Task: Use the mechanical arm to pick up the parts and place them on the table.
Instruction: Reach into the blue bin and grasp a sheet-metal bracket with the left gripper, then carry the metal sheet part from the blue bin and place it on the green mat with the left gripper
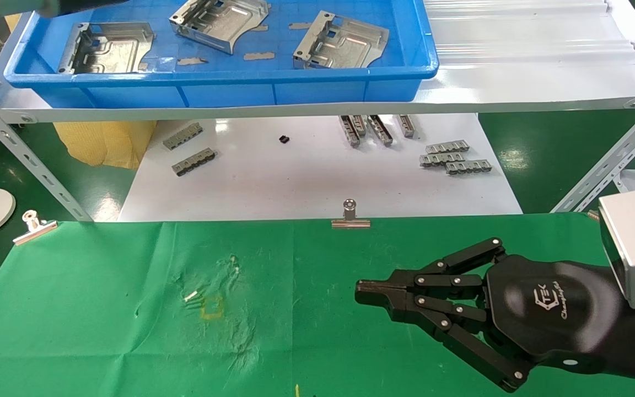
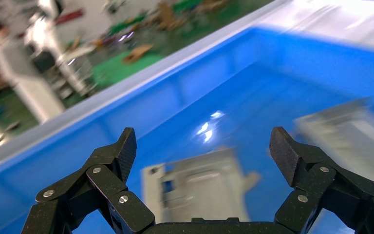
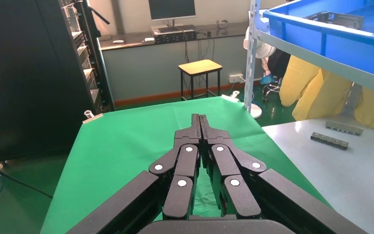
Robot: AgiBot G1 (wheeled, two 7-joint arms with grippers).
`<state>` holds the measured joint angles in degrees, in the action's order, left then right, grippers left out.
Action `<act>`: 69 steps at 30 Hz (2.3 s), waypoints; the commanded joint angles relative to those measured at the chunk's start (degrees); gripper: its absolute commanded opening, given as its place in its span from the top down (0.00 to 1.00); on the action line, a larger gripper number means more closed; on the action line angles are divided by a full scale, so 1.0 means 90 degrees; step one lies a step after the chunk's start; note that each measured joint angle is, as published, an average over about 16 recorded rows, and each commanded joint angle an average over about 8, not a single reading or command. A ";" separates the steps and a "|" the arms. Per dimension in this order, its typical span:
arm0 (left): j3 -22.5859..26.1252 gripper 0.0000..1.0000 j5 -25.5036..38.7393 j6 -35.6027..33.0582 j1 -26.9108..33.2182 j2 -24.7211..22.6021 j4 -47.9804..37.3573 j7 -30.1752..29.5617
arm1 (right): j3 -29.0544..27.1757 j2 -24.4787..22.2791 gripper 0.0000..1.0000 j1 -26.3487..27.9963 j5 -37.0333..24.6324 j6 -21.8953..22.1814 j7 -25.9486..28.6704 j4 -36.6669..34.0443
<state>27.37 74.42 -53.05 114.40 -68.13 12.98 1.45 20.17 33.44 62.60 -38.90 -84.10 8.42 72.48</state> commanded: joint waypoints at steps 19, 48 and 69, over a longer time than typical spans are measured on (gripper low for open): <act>0.0348 1.00 0.0586 0.1512 0.0484 -0.0882 -0.1530 -0.0513 | 0.0002 -0.0001 0.00 0.0000 0.0001 0.0001 -0.0001 0.0000; 0.0364 1.00 0.0613 0.1714 0.0293 -0.0844 -0.1441 -0.1055 | 0.0004 -0.0002 0.00 0.0001 0.0003 0.0002 -0.0002 0.0000; -0.0301 1.00 -0.0421 -0.1290 0.0209 0.0352 -0.0677 0.0490 | 0.0006 -0.0002 0.00 0.0001 0.0004 0.0002 -0.0003 0.0000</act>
<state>24.80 70.79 -65.02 116.22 -64.99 6.71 5.62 20.23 33.42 62.62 -38.87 -84.08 8.39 72.48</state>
